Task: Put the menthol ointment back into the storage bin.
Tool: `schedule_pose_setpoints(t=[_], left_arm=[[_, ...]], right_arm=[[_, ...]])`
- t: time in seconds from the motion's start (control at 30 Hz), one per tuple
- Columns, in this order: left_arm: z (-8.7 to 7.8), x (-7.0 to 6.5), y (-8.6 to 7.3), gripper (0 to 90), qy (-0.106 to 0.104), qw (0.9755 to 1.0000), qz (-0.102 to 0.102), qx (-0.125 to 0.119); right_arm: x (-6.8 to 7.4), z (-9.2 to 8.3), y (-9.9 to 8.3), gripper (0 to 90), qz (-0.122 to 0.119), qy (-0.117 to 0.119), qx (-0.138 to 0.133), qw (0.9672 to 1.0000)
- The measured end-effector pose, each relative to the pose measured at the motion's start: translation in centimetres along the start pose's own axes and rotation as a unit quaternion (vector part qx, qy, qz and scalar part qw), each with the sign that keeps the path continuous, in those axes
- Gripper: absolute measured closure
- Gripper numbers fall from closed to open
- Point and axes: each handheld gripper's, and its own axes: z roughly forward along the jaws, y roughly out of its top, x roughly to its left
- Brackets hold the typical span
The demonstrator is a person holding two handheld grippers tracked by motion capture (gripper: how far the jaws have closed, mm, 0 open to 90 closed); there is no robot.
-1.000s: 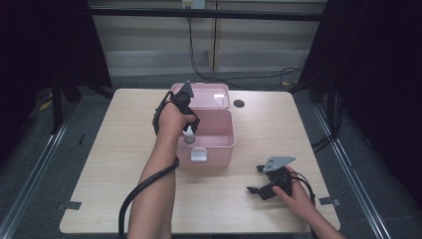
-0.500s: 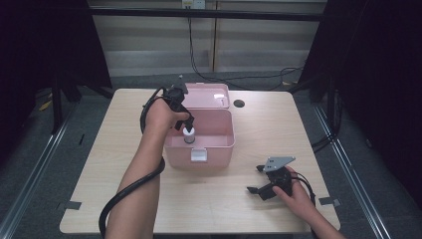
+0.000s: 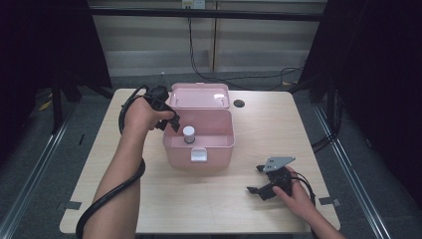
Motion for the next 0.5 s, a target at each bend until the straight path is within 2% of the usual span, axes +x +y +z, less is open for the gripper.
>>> schedule_pose_setpoints(t=[0.27,0.5], left_arm=[[-1.5,1.9,-1.8,30.4,0.006,0.9999,-0.013,-0.007],[-1.9,2.7,-2.8,30.4,0.008,0.9998,-0.016,-0.010]], right_arm=[[0.0,0.0,0.0,10.9,0.000,0.000,0.000,1.0000],[0.0,0.0,0.0,10.9,0.001,0.000,0.000,1.0000]])
